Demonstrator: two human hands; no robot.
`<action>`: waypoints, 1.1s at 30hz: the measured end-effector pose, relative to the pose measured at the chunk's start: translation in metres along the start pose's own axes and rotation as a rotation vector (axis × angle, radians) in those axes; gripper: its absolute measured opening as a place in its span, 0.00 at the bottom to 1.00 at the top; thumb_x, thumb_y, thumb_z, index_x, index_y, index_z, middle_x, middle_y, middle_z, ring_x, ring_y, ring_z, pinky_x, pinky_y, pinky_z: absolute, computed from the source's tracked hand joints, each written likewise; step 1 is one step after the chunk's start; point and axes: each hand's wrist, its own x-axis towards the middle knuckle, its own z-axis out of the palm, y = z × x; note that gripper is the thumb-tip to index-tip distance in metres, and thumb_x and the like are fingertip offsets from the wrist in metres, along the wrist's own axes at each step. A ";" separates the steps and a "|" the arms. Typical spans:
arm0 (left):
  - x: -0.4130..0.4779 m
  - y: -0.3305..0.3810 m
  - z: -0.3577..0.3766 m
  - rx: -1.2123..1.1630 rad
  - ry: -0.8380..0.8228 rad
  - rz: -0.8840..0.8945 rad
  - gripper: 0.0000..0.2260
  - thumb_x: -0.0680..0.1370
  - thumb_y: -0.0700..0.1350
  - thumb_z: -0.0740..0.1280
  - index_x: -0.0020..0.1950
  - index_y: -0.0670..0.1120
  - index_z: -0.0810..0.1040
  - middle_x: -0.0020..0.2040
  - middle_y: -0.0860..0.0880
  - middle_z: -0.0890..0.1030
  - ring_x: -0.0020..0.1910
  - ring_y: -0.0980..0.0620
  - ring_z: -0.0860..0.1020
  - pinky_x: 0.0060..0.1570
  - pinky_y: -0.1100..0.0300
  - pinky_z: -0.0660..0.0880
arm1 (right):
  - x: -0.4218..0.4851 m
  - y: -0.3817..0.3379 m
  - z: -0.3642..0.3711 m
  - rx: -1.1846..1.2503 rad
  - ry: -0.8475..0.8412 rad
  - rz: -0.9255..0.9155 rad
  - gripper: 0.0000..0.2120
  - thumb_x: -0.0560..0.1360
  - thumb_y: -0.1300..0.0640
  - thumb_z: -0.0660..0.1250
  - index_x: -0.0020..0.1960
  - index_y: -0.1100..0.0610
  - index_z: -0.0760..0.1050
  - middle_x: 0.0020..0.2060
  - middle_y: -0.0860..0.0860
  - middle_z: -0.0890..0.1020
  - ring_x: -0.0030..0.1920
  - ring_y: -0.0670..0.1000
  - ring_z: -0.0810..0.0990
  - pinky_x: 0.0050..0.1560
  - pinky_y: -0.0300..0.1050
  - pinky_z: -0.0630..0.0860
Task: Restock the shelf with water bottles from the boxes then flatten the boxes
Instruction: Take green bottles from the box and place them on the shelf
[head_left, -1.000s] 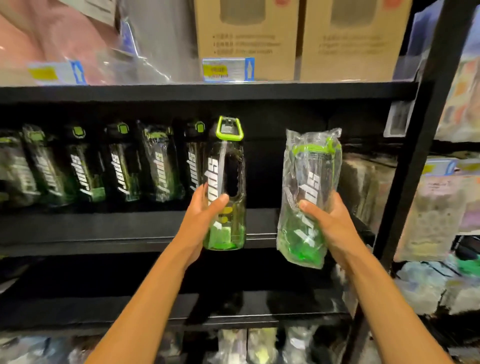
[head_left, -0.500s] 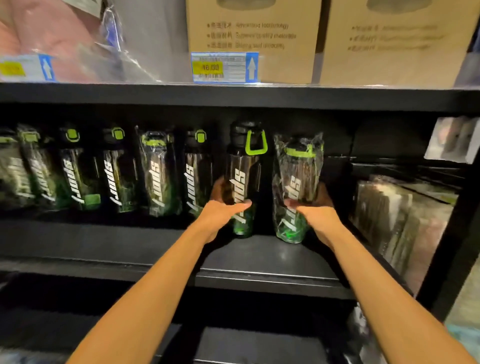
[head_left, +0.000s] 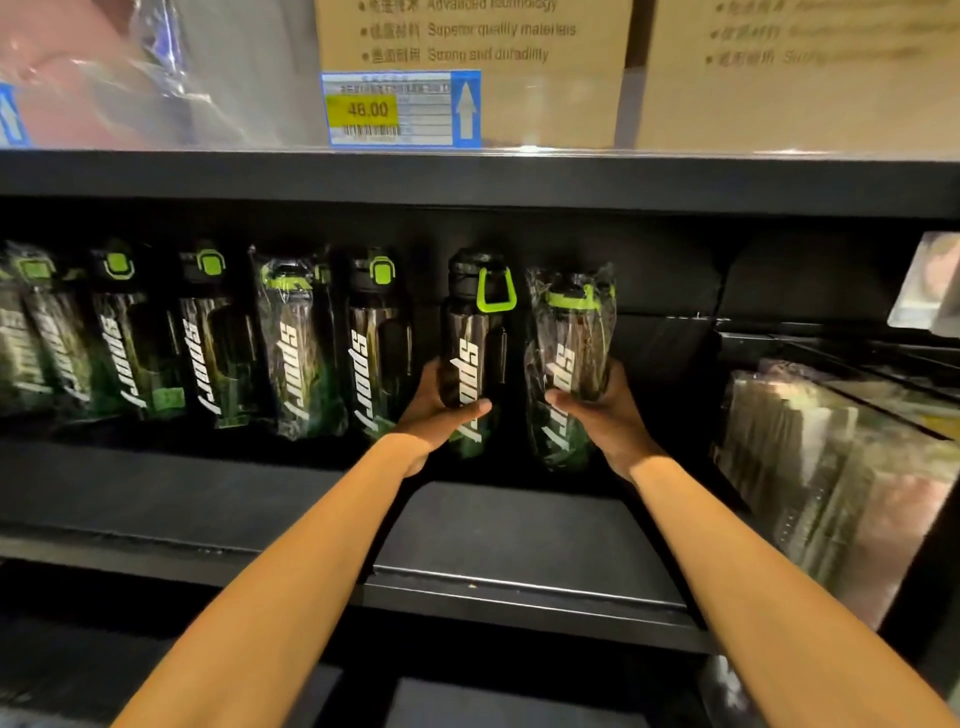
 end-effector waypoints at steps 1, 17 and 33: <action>0.001 0.001 -0.001 0.012 -0.004 0.000 0.48 0.74 0.48 0.79 0.84 0.55 0.49 0.81 0.51 0.64 0.79 0.47 0.62 0.72 0.52 0.62 | 0.000 0.001 0.001 -0.009 -0.007 0.002 0.36 0.68 0.59 0.84 0.68 0.49 0.67 0.61 0.50 0.83 0.60 0.49 0.84 0.66 0.58 0.79; 0.012 -0.015 0.000 0.083 0.035 0.009 0.49 0.74 0.45 0.79 0.83 0.56 0.48 0.82 0.48 0.63 0.80 0.44 0.62 0.76 0.49 0.60 | 0.002 0.015 -0.009 -0.279 -0.039 0.088 0.37 0.68 0.52 0.83 0.72 0.53 0.69 0.63 0.49 0.80 0.62 0.51 0.80 0.63 0.47 0.76; -0.024 -0.009 -0.024 0.624 -0.070 -0.044 0.41 0.81 0.53 0.70 0.85 0.48 0.49 0.82 0.43 0.61 0.78 0.43 0.66 0.75 0.49 0.65 | -0.006 -0.006 -0.010 -0.475 0.026 0.303 0.63 0.58 0.38 0.84 0.83 0.52 0.54 0.80 0.54 0.63 0.78 0.60 0.66 0.76 0.60 0.67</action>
